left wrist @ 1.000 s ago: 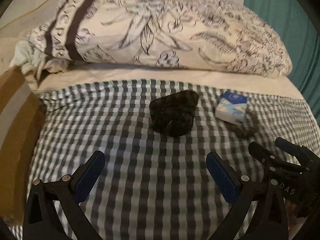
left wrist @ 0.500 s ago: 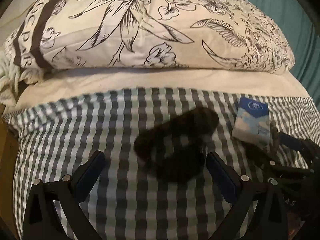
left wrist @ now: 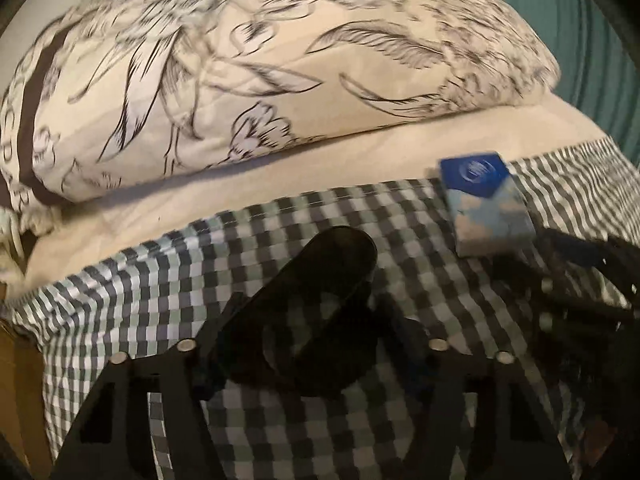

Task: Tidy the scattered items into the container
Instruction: 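Grasp the bead bracelet with the right tool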

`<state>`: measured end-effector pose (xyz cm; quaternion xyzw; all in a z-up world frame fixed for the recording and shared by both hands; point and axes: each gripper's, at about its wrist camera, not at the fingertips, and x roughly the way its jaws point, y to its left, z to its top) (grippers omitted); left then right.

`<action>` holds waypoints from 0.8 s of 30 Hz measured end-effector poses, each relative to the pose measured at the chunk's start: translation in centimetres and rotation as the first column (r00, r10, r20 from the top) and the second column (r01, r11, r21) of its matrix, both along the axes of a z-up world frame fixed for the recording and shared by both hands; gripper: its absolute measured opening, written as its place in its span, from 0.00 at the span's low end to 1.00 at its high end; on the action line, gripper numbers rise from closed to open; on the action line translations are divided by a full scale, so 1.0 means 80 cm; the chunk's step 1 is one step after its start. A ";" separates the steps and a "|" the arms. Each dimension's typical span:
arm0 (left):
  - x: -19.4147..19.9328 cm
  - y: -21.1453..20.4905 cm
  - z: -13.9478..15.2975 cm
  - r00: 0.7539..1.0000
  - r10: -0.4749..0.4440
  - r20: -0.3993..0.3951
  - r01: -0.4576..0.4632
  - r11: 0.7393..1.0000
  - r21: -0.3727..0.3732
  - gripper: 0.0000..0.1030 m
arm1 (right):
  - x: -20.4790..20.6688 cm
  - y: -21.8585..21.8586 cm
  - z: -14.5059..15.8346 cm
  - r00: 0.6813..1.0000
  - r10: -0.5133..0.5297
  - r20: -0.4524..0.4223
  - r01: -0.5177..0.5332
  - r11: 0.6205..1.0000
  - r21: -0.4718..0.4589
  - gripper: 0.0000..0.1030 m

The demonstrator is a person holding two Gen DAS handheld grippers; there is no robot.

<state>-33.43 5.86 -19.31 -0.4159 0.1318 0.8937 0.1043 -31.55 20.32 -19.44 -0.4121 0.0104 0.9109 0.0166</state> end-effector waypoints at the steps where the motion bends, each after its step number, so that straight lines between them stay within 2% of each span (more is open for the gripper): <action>1: 0.002 0.001 0.001 1.000 0.003 -0.004 -0.003 1.000 -0.002 0.63 | 0.002 0.004 0.001 1.000 -0.004 -0.006 0.004 1.000 -0.011 0.33; 7: 0.015 -0.018 0.008 0.998 0.056 0.029 -0.058 0.997 0.055 0.62 | 0.008 0.027 0.002 0.999 -0.027 -0.028 0.024 0.996 -0.090 0.20; 11: 0.044 -0.037 0.021 0.994 0.098 0.038 -0.100 0.993 0.056 0.62 | 0.010 0.025 0.003 0.999 -0.025 -0.032 0.023 0.997 -0.076 0.14; 12: 0.053 -0.040 0.024 0.993 0.112 0.040 -0.114 0.992 0.061 0.52 | 0.010 0.024 0.003 0.999 -0.026 -0.031 0.024 0.997 -0.069 0.14; 14: 0.067 -0.049 0.029 0.986 0.148 0.075 -0.153 0.985 0.079 0.49 | 0.015 0.021 0.005 0.999 -0.027 -0.026 0.025 0.998 -0.063 0.12; 16: 0.079 -0.057 0.034 0.981 0.164 0.099 -0.174 0.979 0.104 0.40 | 0.022 0.020 0.008 1.000 -0.022 -0.016 0.021 0.998 -0.063 0.11; 20: 0.108 -0.066 0.049 0.983 0.161 0.090 -0.173 0.974 0.148 0.33 | 0.055 0.001 0.020 1.000 -0.013 -0.004 0.013 1.000 -0.004 0.11; 21: 0.112 -0.068 0.052 0.983 0.161 0.091 -0.174 0.973 0.150 0.28 | 0.066 -0.001 0.021 1.000 -0.004 -0.003 0.004 1.000 0.008 0.11; 24: 0.128 -0.073 0.058 0.981 0.168 0.093 -0.181 0.973 0.147 0.27 | 0.099 -0.009 0.025 1.000 0.012 0.011 -0.012 1.000 0.025 0.11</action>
